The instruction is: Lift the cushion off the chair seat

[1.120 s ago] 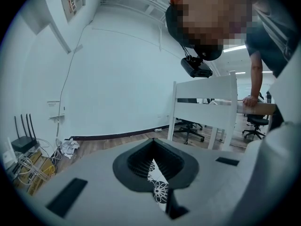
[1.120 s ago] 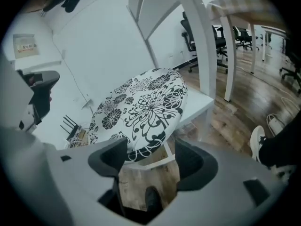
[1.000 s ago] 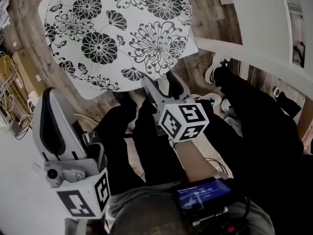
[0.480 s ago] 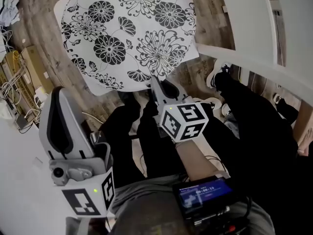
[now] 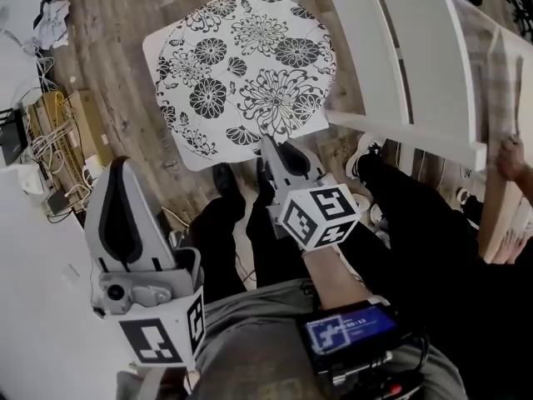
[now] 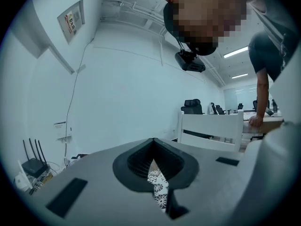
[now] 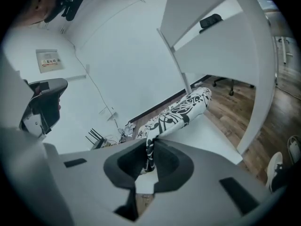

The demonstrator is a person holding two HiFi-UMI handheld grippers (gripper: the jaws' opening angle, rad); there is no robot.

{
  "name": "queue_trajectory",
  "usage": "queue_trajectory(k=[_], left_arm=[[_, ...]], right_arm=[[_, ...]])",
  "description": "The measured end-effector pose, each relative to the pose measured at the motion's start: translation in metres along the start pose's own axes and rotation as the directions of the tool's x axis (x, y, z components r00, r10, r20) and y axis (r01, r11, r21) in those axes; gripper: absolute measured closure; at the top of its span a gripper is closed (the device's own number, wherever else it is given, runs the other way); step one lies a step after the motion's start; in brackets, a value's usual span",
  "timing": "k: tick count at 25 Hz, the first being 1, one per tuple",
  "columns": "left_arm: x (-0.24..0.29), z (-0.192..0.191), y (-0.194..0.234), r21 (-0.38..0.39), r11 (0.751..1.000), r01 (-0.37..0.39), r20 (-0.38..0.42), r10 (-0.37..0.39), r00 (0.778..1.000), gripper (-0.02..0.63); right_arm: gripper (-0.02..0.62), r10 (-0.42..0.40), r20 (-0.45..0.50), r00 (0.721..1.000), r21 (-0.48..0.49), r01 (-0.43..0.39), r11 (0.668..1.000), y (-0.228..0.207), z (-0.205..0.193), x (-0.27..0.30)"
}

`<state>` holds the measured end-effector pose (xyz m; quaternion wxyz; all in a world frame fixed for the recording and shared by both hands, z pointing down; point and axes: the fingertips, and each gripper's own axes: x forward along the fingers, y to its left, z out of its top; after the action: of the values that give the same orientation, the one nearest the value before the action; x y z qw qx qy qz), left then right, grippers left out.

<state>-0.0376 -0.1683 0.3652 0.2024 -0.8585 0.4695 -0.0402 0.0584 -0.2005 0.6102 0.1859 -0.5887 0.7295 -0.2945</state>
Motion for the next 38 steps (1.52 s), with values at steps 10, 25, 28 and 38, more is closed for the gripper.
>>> queue_trajectory(k=[10,25,28,38], left_arm=[[-0.015,0.082,0.001,0.027,1.000,0.009,0.067,-0.011,0.998,0.600],[-0.048,0.194,0.005,0.057,0.998,-0.039,0.162,0.029,0.986,0.600],[-0.054,0.208,-0.001,0.074,0.996,-0.040,0.200,0.024,0.979,0.600],[-0.044,0.269,-0.013,0.100,0.994,-0.049,0.303,0.016,0.953,0.600]], right_arm=[[0.561,0.064,0.096,0.993,-0.091,-0.055,0.994,0.065,0.094,-0.018],[0.561,0.199,0.268,0.943,-0.251,-0.131,0.959,0.171,0.234,-0.094],[0.561,0.238,0.303,0.923,-0.292,-0.148,0.945,0.191,0.252,-0.113],[0.561,0.328,0.401,0.856,-0.431,-0.139,0.891,0.242,0.330,-0.159]])
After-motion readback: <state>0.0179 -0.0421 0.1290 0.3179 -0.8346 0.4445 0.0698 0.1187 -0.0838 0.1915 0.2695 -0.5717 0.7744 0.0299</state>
